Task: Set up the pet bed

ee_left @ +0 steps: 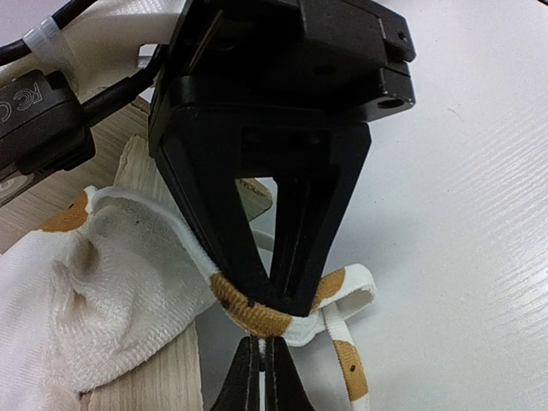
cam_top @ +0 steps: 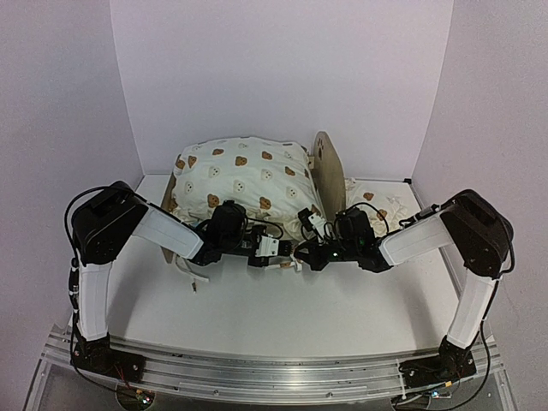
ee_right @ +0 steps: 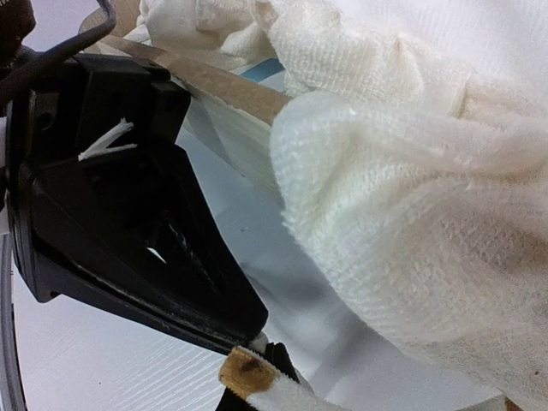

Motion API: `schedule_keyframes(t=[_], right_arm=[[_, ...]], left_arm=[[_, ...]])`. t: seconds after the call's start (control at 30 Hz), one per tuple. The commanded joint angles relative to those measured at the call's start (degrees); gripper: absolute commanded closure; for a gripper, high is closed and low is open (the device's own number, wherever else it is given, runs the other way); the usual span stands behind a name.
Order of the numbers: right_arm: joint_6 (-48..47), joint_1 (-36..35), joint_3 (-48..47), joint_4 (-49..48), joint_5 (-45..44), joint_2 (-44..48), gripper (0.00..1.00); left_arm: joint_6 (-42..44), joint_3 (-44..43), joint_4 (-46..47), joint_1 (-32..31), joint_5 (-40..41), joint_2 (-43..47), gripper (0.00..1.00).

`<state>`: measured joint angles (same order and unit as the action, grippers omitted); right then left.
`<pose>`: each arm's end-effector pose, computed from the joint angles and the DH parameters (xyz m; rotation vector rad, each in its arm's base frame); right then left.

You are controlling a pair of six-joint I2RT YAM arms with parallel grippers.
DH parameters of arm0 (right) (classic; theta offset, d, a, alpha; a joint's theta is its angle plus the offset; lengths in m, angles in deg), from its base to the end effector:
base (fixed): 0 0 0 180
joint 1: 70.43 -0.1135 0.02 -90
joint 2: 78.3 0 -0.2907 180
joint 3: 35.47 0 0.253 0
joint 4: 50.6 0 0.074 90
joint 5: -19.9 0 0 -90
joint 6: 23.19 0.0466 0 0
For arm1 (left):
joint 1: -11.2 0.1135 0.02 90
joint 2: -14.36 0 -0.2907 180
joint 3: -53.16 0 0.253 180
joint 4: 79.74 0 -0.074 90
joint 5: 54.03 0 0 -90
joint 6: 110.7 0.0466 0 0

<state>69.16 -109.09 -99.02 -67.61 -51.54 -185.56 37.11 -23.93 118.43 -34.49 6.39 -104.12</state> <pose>0.2989 0.2582 0.1632 -0.8511 1.9199 0.7710 0.3005 -0.3407 0.1566 1.7053 0.9212 -0.3685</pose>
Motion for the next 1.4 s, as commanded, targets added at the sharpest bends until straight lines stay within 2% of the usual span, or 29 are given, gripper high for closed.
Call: schedule_keyframes(t=[0.0,0.17,0.3,0.57,0.67,0.77,0.83,0.9,1.03,1.13,1.37], right_arm=[[-0.9,-0.6,-1.2,-2.5,2.6,1.4,1.0],[-0.4,-0.6,-0.5,-2.0,0.4,2.2,1.0],[-0.7,-0.7,-0.9,4.1,-4.0,4.4,0.82],[5.7,-2.4,5.6,13.9,-15.9,16.2,0.62],[13.8,-5.8,8.0,15.2,-22.2,19.2,0.56],[26.3,-10.8,10.7,14.9,-31.1,20.6,0.51],[32.6,-14.4,11.3,14.2,-36.4,19.6,0.49],[37.8,-16.7,10.5,13.7,-41.0,17.8,0.42],[46.5,-18.8,7.6,9.6,-45.3,12.3,0.39],[52.7,-19.9,6.1,5.2,-50.2,7.9,0.32],[53.3,-20.5,4.4,-15.1,-55.0,-4.0,0.3]], left_arm=[[0.6,-0.2,0.8,0.8,1.3,-0.3,1.0],[-0.5,0.6,1.8,0.9,2.3,0.6,1.0],[-3.8,-0.4,0.5,1.0,4.1,1.2,1.0],[-12.0,-1.8,-5.4,1.0,4.9,3.7,1.0],[-19.8,-4.1,-11.4,0.9,3.2,5.2,1.0],[-26.1,-5.3,-14.4,0.5,1.3,6.9,1.0],[-30.5,-6.8,-16.2,0.4,0.3,7.3,1.0],[-33.3,-7.9,-17.1,0.3,-1.3,7.4,1.0],[-36.8,-9.6,-19.2,0.4,-3.1,6.4,1.0],[-40.3,-10.3,-20.5,0.6,-4.7,5.7,1.0],[-46.6,-10.7,-19.1,0.6,-9.1,5.1,1.0]])
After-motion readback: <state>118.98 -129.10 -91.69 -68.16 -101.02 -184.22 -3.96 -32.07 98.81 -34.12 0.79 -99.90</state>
